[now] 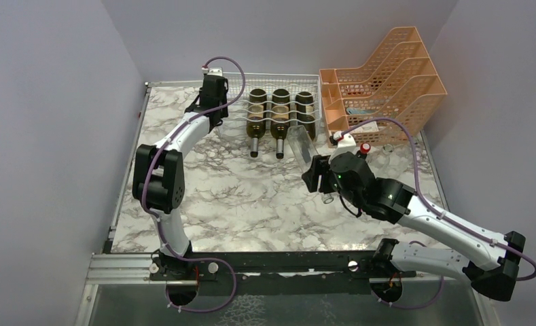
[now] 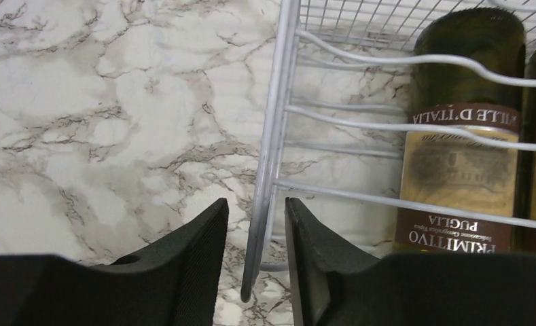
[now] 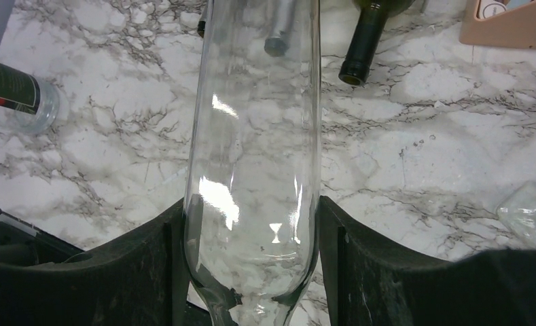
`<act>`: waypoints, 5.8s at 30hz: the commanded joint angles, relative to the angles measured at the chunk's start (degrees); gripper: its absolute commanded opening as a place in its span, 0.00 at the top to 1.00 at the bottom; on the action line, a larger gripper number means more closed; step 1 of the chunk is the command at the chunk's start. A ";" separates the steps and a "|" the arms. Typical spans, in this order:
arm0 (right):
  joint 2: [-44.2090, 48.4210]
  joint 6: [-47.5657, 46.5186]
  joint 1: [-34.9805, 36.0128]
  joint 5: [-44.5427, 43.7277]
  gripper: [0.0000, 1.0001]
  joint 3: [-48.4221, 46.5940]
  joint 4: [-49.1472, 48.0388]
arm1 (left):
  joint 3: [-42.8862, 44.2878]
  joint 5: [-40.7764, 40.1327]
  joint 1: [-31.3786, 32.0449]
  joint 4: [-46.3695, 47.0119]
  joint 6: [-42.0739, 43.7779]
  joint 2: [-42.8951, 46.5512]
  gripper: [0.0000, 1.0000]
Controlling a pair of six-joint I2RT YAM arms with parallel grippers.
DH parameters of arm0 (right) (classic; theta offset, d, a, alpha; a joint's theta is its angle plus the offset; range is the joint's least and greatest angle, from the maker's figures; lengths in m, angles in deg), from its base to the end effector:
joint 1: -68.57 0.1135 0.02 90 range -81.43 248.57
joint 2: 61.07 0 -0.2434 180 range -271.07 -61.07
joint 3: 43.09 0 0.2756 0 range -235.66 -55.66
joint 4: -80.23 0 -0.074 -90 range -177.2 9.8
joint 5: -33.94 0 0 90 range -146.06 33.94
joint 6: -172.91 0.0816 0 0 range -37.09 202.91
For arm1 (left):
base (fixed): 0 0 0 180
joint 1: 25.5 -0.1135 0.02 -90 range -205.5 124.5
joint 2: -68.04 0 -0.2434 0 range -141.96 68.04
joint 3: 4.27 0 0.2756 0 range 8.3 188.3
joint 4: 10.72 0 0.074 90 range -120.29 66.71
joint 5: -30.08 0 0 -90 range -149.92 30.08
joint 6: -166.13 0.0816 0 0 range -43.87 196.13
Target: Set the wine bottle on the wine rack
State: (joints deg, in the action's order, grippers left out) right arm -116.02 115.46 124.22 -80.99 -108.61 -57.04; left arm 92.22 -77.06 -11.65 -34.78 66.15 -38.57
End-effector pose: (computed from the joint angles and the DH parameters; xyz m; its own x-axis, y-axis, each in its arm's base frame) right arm 0.1844 0.2088 0.2845 -0.5476 0.0634 -0.8343 -0.2998 0.9161 0.2664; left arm 0.4782 -0.0931 0.2129 -0.5358 -0.0385 -0.8435 -0.1024 0.9946 0.0197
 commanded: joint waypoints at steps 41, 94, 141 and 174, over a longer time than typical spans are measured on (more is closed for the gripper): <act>-43.00 -0.82 4.12 10.58 0.99 -10.61 -41.81 | -13.61 1.76 -0.27 -11.03 -5.53 27.70 0.22; -83.76 -1.18 -1.92 -4.96 0.62 -50.24 -46.46 | -18.93 14.33 -0.22 -13.49 0.46 44.93 0.11; -28.77 -13.86 -9.90 -2.86 0.19 -16.21 -24.94 | -19.53 22.02 -0.25 -5.03 -0.20 51.34 0.04; -36.64 -16.76 -20.78 10.67 0.83 -5.97 -10.27 | -24.24 28.92 -0.27 -1.59 -3.66 50.07 0.04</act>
State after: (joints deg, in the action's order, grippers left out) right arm -150.54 99.68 104.51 -71.75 -113.22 -66.25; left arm 67.96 -49.61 -11.78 -37.82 63.03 11.33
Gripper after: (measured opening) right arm 0.158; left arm 0.956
